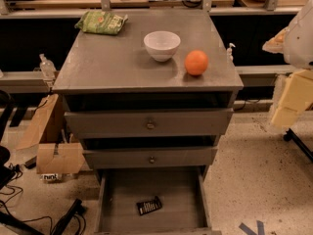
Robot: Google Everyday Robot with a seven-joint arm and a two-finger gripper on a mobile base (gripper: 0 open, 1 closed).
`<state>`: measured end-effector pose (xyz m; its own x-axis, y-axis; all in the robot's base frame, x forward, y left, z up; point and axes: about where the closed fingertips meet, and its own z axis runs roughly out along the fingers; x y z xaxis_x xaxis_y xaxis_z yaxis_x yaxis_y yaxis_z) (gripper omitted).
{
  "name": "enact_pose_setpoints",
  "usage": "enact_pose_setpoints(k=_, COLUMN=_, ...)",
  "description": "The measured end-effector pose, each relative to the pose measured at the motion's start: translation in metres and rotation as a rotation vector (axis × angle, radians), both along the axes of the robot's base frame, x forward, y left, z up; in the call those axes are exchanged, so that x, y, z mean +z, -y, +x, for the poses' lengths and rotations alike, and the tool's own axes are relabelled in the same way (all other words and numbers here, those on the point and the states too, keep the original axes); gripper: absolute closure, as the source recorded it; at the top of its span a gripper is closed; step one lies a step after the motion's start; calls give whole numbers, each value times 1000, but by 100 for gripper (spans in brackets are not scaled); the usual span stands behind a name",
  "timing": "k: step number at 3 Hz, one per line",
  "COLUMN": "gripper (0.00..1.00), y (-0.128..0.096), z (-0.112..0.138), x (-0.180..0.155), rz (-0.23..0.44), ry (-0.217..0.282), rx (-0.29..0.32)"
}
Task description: Pick rxbar chocolate from bottom drawer and place on counter
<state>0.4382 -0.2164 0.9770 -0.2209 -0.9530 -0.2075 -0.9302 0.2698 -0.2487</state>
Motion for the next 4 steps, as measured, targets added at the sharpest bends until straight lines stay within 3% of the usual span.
enact_pose_setpoints(k=2, gripper=0, y=2, z=2, x=-3, rz=27, ry=10, rx=-7)
enact_pose_setpoints(k=3, gripper=0, y=10, z=12, x=-36, rz=134, ry=17, rx=-10)
enact_pose_setpoints(k=4, gripper=0, y=13, z=25, x=-82, rz=290, ry=55, rx=13)
